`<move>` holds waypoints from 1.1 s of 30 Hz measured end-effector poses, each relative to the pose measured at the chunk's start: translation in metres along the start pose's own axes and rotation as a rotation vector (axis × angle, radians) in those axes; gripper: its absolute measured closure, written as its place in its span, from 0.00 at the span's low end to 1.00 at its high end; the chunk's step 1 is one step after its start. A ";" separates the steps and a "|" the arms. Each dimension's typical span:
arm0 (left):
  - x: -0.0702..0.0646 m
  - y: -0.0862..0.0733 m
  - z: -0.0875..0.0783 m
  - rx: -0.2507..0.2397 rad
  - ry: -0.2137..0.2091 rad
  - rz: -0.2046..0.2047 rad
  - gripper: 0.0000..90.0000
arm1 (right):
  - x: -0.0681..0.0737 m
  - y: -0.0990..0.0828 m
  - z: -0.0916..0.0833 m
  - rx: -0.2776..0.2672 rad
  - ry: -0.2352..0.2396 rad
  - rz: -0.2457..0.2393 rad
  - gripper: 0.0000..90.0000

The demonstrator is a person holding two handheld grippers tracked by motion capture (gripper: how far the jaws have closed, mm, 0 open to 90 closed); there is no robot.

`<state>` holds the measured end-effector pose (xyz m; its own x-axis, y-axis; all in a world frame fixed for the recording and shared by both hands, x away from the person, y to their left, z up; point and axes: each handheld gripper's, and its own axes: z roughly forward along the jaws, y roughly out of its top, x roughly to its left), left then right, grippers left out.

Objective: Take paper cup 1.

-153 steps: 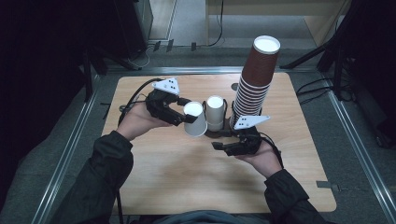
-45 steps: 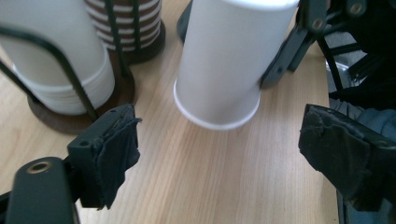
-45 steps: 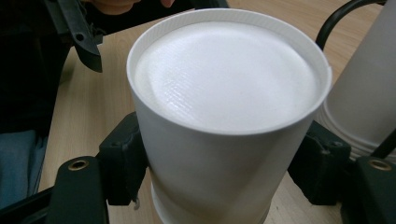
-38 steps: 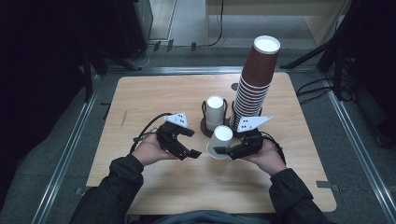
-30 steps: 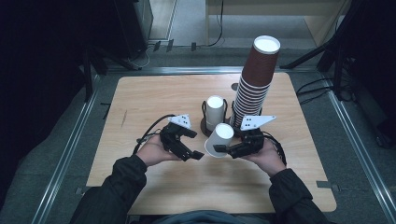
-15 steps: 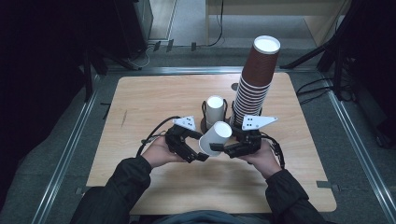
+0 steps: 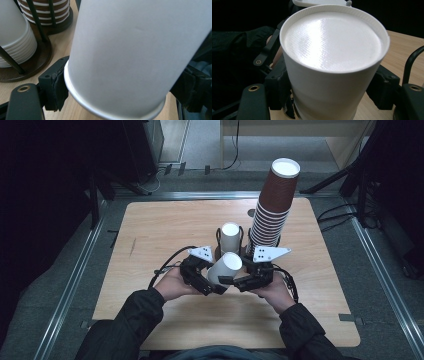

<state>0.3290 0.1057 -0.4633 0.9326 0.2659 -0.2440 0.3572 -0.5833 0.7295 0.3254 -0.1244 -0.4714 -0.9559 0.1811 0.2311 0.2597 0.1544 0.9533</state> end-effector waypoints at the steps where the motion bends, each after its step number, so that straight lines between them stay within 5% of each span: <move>1: 0.000 0.000 0.000 -0.001 -0.001 0.000 0.15 | 0.000 0.000 0.000 0.000 0.000 0.000 0.32; 33: 0.002 -0.001 -0.005 -0.019 -0.003 0.009 0.27 | 0.002 0.003 -0.001 0.000 -0.011 0.004 0.32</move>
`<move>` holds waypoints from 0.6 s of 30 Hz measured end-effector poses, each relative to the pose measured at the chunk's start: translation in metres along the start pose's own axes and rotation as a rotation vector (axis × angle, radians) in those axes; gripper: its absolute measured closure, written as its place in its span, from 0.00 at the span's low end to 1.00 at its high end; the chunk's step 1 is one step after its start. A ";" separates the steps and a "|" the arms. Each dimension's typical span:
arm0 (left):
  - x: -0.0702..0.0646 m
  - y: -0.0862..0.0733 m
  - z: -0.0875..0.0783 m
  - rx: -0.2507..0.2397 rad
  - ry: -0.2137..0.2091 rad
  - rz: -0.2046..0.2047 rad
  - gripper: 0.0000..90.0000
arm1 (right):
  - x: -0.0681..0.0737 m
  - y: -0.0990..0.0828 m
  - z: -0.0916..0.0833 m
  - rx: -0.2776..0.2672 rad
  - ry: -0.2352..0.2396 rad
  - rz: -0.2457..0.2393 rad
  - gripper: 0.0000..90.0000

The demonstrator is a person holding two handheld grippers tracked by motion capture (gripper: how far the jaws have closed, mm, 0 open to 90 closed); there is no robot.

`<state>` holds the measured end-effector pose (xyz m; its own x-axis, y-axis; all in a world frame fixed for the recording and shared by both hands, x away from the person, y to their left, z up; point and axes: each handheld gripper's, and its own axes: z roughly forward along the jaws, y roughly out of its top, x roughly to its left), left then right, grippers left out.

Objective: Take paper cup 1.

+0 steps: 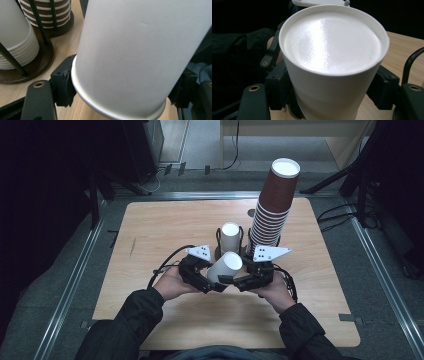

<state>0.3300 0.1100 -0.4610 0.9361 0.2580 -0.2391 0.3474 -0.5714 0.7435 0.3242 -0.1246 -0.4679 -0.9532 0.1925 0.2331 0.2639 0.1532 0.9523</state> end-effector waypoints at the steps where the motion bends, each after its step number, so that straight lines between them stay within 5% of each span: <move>1: 0.000 0.000 0.000 -0.002 -0.001 -0.002 0.27 | 0.000 0.000 0.000 0.001 -0.001 0.001 0.32; 18: 0.007 -0.003 -0.019 -0.029 0.021 -0.017 0.28 | -0.001 0.007 -0.014 0.035 -0.040 -0.024 0.28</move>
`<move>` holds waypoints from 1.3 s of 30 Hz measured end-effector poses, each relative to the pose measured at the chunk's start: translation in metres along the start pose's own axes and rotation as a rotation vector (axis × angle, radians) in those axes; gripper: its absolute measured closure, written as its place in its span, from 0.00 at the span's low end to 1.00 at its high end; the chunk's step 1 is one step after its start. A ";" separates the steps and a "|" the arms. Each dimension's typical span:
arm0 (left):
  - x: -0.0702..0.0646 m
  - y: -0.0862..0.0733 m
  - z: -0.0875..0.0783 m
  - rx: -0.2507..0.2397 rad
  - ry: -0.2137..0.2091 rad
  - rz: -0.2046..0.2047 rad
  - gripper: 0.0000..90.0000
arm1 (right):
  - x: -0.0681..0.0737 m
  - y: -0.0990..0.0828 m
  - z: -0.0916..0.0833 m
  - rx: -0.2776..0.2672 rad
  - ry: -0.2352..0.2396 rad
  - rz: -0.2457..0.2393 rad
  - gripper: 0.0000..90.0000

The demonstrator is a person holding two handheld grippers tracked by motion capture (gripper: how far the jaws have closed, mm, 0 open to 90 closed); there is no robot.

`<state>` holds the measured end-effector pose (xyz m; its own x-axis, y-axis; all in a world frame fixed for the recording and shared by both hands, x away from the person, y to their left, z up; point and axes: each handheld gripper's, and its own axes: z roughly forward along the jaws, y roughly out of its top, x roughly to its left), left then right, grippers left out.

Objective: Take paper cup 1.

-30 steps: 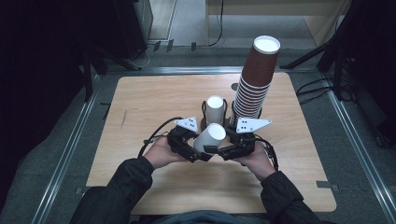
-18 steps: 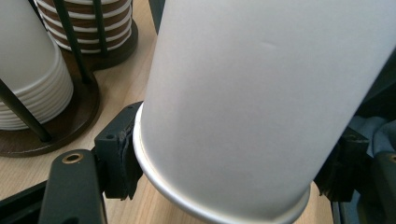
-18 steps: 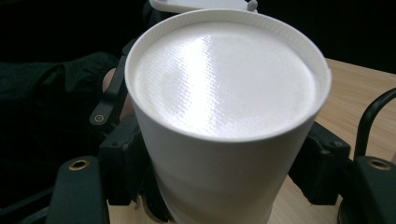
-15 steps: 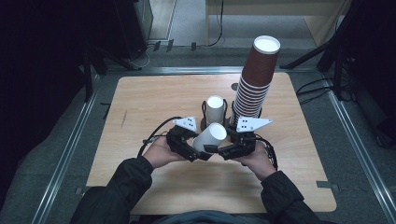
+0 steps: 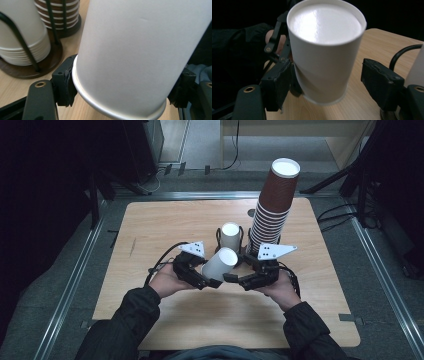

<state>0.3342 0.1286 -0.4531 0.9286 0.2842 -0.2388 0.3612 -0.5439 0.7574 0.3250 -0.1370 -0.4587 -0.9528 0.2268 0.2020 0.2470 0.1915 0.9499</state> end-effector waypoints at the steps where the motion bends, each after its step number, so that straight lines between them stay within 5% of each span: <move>1: 0.000 0.000 -0.002 0.002 0.008 0.001 0.28 | 0.000 0.000 -0.002 0.012 -0.010 -0.005 0.28; 13: 0.000 0.002 -0.014 0.076 0.085 0.041 0.28 | -0.001 -0.002 -0.011 0.167 -0.045 -0.028 0.28; 18: 0.002 0.004 -0.014 0.155 0.137 0.065 0.28 | -0.001 -0.006 -0.012 0.237 -0.068 -0.047 0.28; 39: 0.004 0.003 0.023 0.365 0.101 0.116 0.29 | -0.002 -0.009 -0.008 0.283 -0.063 -0.063 0.28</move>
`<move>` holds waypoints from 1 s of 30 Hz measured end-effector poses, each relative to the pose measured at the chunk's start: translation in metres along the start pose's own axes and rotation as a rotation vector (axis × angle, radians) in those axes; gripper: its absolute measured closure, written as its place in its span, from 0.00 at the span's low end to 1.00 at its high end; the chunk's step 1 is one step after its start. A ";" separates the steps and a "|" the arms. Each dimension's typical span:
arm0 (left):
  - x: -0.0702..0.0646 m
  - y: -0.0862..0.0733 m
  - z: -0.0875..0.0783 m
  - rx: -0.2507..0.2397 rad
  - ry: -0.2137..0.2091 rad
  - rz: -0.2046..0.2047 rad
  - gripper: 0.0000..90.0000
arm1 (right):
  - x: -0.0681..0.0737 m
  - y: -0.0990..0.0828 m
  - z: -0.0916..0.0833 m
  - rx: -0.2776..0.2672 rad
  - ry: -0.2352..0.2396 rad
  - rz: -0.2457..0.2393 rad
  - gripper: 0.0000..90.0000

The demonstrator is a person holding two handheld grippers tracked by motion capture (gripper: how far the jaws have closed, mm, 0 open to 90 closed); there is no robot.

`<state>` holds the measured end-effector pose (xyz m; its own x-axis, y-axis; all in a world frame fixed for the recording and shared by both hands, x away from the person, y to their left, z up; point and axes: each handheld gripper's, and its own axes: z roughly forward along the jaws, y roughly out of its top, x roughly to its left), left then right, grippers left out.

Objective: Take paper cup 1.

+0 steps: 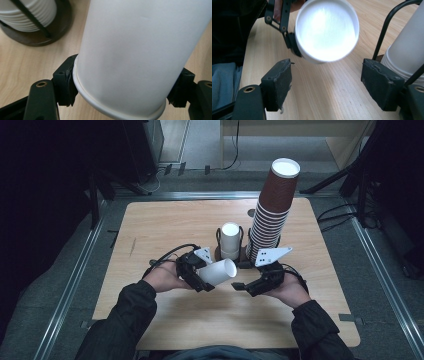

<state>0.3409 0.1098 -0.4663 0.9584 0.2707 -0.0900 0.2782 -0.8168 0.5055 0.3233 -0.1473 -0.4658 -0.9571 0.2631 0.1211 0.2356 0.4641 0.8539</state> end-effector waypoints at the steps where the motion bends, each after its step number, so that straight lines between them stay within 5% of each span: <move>1: -0.001 0.000 0.002 -0.003 -0.004 -0.002 0.29 | 0.000 0.000 0.000 0.003 0.003 0.001 0.27; 19: -0.012 0.009 0.020 0.052 -0.057 0.046 0.29 | 0.007 0.004 0.013 0.034 0.046 -0.028 0.28; 30: -0.014 0.010 0.020 0.053 -0.061 0.051 0.27 | 0.009 0.005 0.014 0.057 0.060 -0.056 0.37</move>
<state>0.3319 0.0877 -0.4776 0.9731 0.1975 -0.1186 0.2302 -0.8548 0.4651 0.3185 -0.1303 -0.4673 -0.9772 0.1844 0.1055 0.1887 0.5248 0.8300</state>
